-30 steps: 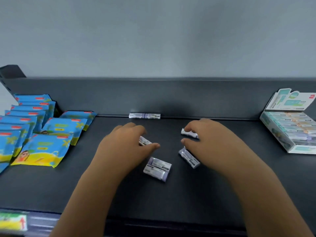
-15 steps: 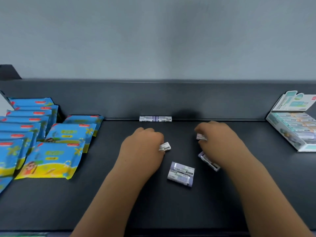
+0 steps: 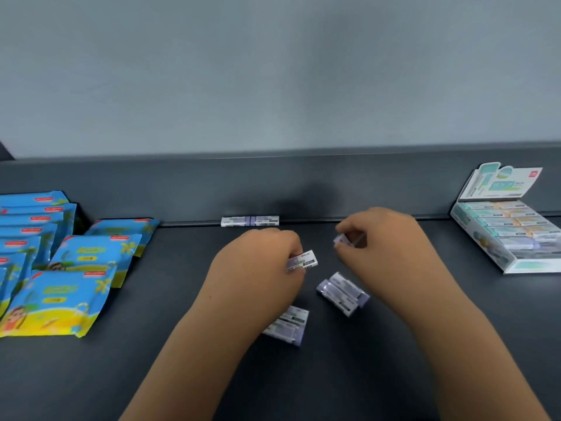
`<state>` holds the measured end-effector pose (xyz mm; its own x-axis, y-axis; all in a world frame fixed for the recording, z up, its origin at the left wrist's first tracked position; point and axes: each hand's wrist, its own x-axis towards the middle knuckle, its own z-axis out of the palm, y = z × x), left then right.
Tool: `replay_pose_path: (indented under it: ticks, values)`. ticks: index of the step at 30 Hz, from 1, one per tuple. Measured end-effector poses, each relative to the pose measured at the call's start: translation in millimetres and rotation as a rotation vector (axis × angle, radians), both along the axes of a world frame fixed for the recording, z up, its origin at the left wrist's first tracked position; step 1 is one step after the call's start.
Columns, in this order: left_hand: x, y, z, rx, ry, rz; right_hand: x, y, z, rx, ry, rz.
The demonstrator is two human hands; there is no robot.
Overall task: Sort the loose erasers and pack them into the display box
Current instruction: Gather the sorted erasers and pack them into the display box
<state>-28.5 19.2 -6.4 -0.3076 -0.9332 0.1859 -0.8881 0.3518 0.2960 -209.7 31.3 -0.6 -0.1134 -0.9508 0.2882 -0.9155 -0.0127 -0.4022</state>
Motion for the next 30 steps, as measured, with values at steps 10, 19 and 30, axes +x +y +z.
replay_pose_path:
  ticks: [10, 19, 30]
  values:
    - [-127, 19, 8, 0.036, 0.059, -0.038, -135, 28, 6, 0.000, -0.207, 0.071]
    - [-222, 31, 1, 0.000, 0.130, -0.034, -224, 33, 4, 0.049, -0.589, 0.070]
    - [-273, 22, 13, 0.032, 0.082, -0.152, -286, 40, -4, -0.010, -0.590, -0.169]
